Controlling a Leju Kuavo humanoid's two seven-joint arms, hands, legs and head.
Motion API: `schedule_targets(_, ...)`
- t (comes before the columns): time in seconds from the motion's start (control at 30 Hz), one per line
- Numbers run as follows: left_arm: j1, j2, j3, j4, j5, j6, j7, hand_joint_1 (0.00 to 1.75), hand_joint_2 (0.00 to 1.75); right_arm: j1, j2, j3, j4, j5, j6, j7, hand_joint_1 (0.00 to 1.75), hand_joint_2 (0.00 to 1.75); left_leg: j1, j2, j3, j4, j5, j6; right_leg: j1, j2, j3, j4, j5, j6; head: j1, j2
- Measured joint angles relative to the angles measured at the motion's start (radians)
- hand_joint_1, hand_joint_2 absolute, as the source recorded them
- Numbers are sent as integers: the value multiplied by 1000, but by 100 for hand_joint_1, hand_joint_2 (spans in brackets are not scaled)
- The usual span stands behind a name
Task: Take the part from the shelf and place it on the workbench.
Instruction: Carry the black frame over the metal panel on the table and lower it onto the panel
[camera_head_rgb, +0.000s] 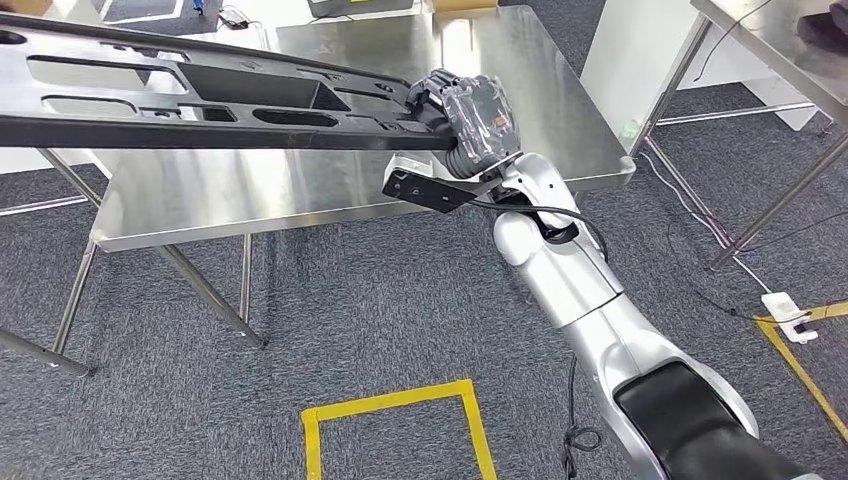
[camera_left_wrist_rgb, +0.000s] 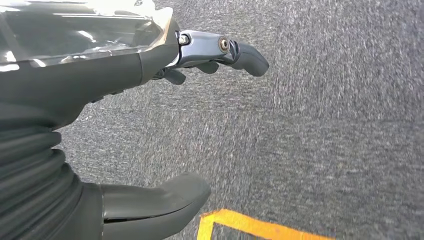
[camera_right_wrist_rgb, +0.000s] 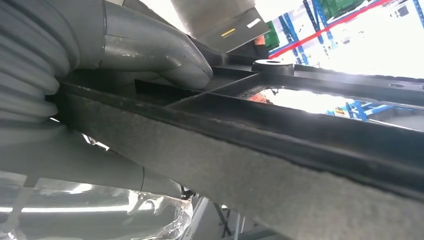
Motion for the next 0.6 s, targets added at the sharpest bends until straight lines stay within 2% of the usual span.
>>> schedule_targets(0.17,-1,0,0,0,-6,-1,2,0,175,3,-5,-1,-13,0,0,5,175,175,1,4,4,-5,1,-4,2,3,0,0,-1,-2,0,0)
schedule_targets(0.33,0,0,0,0,-6,-3,3,0,175,5,-7,-1,-21,0,1,8,175,175,4,5,4,-6,0,-23,4,3,-1,1,-2,-3,0,0)
schedule_targets(0.47,0,0,0,0,-6,-3,3,0,175,10,-8,-1,-30,0,6,9,175,175,1,5,3,-6,-1,-26,3,3,-1,1,-2,-3,0,0)
schedule_targets(0.6,0,2,0,0,-6,-2,3,0,175,13,-9,-1,-33,0,7,10,175,175,-5,5,2,-2,-3,-23,-4,3,0,-1,-2,-3,0,0)
